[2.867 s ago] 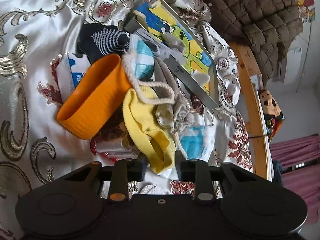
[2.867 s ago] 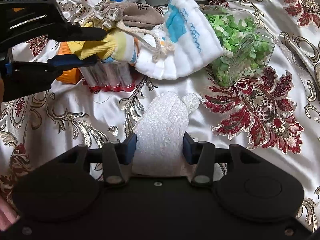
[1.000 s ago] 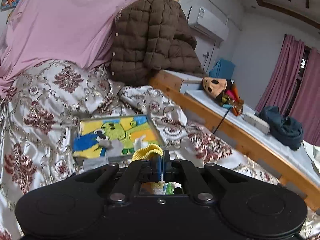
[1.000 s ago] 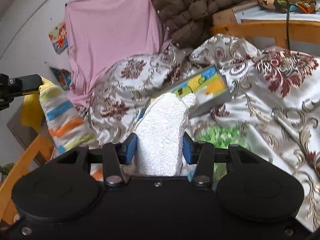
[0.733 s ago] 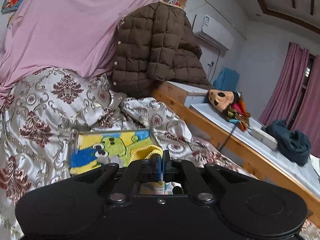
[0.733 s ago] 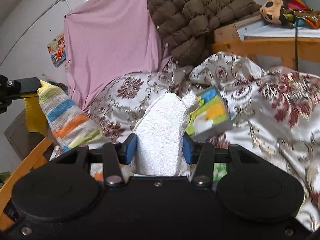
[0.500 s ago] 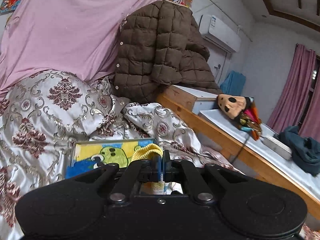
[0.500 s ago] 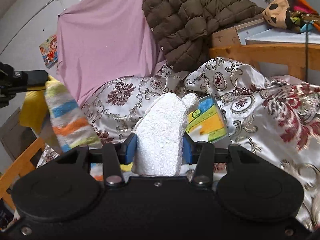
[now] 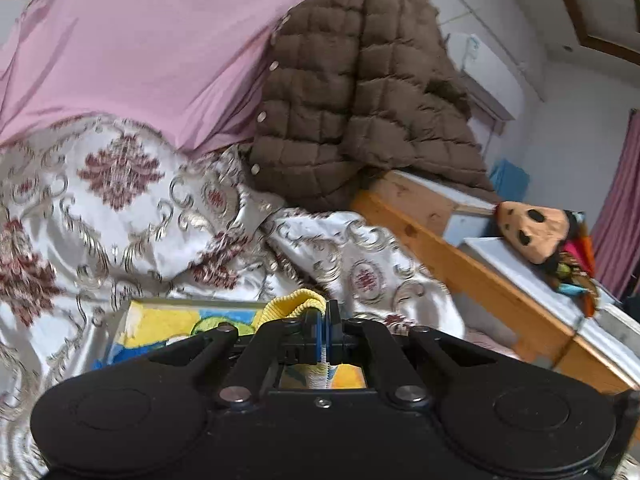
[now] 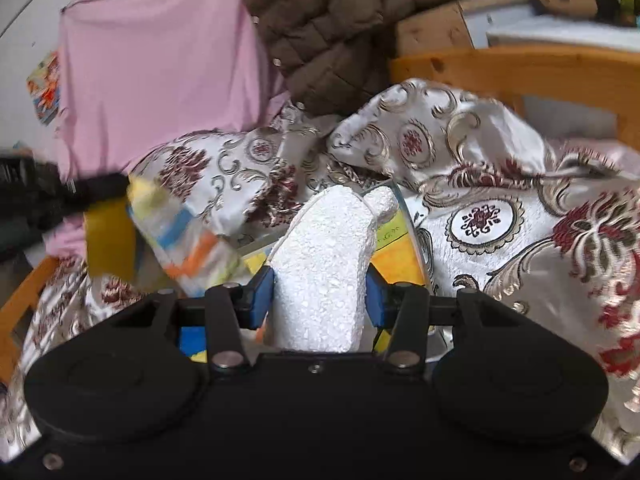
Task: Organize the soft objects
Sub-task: 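Carry the yellow sock with the left tool while the right tool carries the terry towel to the tray, then open the left tool over the tray while the right tool releases the terry towel there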
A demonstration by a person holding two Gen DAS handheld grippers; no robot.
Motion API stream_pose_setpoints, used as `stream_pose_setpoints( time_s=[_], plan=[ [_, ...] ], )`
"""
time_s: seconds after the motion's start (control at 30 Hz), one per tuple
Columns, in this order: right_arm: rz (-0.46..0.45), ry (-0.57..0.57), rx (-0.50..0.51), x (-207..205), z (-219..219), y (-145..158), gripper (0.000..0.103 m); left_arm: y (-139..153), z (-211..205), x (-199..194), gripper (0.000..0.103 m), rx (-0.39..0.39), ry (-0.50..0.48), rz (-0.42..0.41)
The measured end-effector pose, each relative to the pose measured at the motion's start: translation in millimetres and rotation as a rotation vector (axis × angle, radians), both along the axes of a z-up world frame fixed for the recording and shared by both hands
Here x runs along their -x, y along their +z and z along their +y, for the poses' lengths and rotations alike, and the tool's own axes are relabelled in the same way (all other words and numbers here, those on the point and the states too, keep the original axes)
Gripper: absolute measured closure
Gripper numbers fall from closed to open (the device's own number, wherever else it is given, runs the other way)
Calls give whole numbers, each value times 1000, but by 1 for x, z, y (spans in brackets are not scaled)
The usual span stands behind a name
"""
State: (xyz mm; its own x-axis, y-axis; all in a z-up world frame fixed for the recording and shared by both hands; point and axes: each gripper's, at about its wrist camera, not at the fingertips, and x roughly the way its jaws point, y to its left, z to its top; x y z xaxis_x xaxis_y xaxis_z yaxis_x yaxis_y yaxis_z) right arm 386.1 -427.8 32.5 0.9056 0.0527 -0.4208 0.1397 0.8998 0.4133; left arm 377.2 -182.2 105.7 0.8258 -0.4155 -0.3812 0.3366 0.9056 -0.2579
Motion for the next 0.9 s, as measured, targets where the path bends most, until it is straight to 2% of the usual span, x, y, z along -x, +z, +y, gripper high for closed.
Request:
stream_pose_setpoints(
  time_s=[0.2,0.37,0.5,0.7,0.73,0.8,0.9],
  plan=[
    [89,4,-14,-38,-13,-31,65,-55,2,-34,103,-2,41,77],
    [116,26,3,-49,-7,-53,65,-91,7,-48,103,-2,74,153],
    [137,30,12,-45,-2,-65,64,-114,6,-56,103,-37,86,217],
    [159,24,6,-49,3,-75,63,-127,6,-58,100,-50,78,270],
    [159,22,5,-48,3,-75,63,-127,6,-57,99,-56,78,271],
    [160,15,0,-48,5,-74,61,-127,5,-55,87,-68,76,275],
    [162,9,-9,-50,3,-77,59,-126,5,-52,83,-76,80,284]
  ],
)
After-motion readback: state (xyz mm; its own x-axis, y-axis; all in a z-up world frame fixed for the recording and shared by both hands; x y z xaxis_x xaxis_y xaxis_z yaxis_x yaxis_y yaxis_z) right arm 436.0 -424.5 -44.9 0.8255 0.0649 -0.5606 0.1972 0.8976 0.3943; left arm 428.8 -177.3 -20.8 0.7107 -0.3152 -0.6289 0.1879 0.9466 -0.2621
